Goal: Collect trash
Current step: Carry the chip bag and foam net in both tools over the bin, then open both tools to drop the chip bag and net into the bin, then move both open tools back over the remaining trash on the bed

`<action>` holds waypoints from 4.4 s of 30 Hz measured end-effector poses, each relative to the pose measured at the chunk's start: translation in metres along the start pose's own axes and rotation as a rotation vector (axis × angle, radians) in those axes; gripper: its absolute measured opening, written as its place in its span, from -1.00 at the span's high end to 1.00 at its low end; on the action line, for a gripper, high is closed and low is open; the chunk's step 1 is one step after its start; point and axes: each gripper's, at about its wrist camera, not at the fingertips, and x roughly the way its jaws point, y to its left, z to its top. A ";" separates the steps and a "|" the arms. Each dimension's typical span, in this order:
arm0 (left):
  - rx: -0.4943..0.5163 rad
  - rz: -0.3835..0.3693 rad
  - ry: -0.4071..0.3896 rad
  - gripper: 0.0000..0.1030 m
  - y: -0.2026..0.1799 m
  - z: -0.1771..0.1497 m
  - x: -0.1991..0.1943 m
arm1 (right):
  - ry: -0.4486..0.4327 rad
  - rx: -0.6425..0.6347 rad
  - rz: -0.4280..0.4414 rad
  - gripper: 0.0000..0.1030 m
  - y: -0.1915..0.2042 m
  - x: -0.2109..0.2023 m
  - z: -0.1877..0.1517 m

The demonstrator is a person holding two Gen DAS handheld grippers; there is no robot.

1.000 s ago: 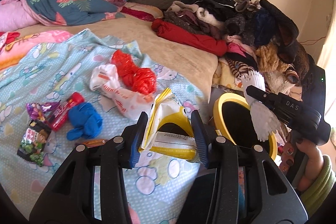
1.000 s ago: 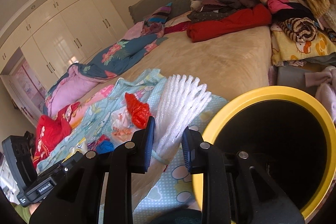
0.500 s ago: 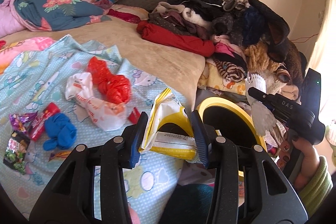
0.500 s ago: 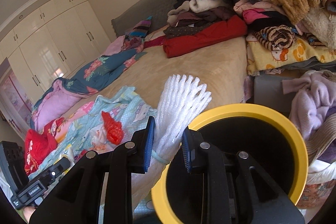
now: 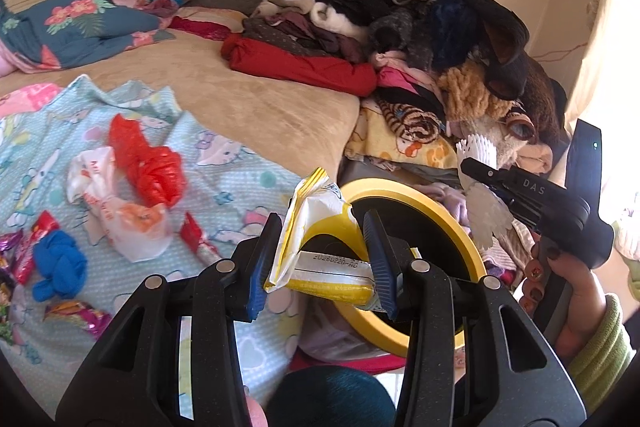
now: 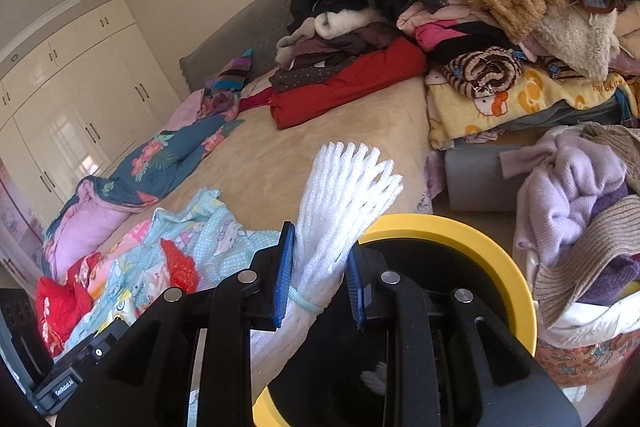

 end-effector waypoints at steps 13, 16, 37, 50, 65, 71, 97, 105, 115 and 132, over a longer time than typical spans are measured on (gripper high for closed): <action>0.071 -0.038 0.050 0.32 -0.036 -0.008 0.039 | -0.010 0.041 -0.063 0.55 -0.028 0.001 0.003; 0.087 -0.045 0.067 0.32 -0.042 -0.011 0.049 | -0.003 0.056 -0.066 0.55 -0.034 0.004 0.003; 0.117 -0.084 0.161 0.21 -0.056 -0.024 0.106 | 0.098 0.118 -0.069 0.14 -0.057 0.039 -0.001; 0.086 -0.012 0.081 -0.78 -0.035 -0.021 0.072 | 0.065 0.073 -0.108 -0.41 -0.042 0.036 -0.003; 0.049 0.124 -0.036 -0.79 0.012 -0.007 0.015 | 0.005 -0.079 -0.001 -0.63 0.015 0.032 -0.004; 0.021 0.165 -0.056 -0.78 0.032 -0.006 -0.003 | -0.013 -0.136 0.044 -0.68 0.037 0.030 -0.008; -0.077 0.284 -0.144 -0.78 0.118 -0.011 -0.061 | 0.038 -0.420 0.229 -0.69 0.164 0.038 -0.069; -0.123 0.317 -0.171 -0.78 0.146 -0.016 -0.081 | 0.069 -0.456 0.247 -0.71 0.186 0.042 -0.083; -0.204 0.367 -0.182 -0.78 0.188 -0.026 -0.100 | 0.121 -0.508 0.247 -0.74 0.212 0.058 -0.101; -0.273 0.411 -0.185 -0.78 0.236 -0.046 -0.119 | 0.227 -0.607 0.221 -0.74 0.259 0.114 -0.129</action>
